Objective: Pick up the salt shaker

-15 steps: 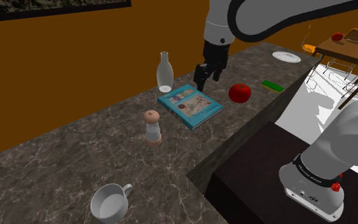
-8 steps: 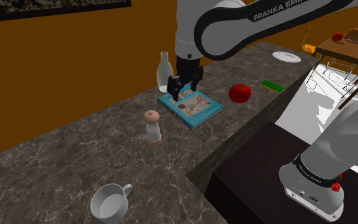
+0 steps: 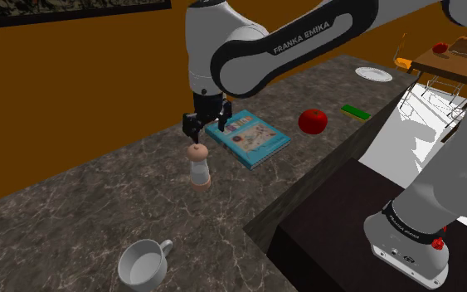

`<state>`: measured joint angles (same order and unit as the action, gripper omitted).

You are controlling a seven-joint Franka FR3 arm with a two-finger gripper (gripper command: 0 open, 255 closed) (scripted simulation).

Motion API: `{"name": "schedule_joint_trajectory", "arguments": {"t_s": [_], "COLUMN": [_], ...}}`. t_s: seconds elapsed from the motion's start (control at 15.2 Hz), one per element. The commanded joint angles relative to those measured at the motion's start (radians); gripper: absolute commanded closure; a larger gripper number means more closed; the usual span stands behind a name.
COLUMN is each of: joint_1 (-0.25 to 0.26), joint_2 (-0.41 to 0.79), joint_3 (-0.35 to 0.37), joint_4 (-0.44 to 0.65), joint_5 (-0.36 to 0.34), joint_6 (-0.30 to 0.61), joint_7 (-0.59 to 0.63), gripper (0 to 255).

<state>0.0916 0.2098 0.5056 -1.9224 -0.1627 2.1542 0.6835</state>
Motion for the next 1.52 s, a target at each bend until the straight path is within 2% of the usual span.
{"name": "schedule_joint_trajectory", "arguments": {"t_s": [0.0, 0.2, 0.79, 0.86, 1.45], "joint_1": [0.028, 0.068, 0.078, 0.077, 0.078], "joint_2": [0.085, 0.180, 0.226, 0.223, 0.226], "joint_3": [-0.006, -0.020, -0.037, -0.036, -0.037], "joint_4": [0.082, 0.179, 0.139, 0.136, 0.140], "joint_5": [-0.044, -0.086, -0.118, -0.116, -0.118], "joint_6": [-0.008, -0.019, 0.062, 0.063, 0.062], "joint_7": [0.051, 0.099, 0.121, 0.120, 0.121], "gripper": [0, 0, 0, 255, 255]}}
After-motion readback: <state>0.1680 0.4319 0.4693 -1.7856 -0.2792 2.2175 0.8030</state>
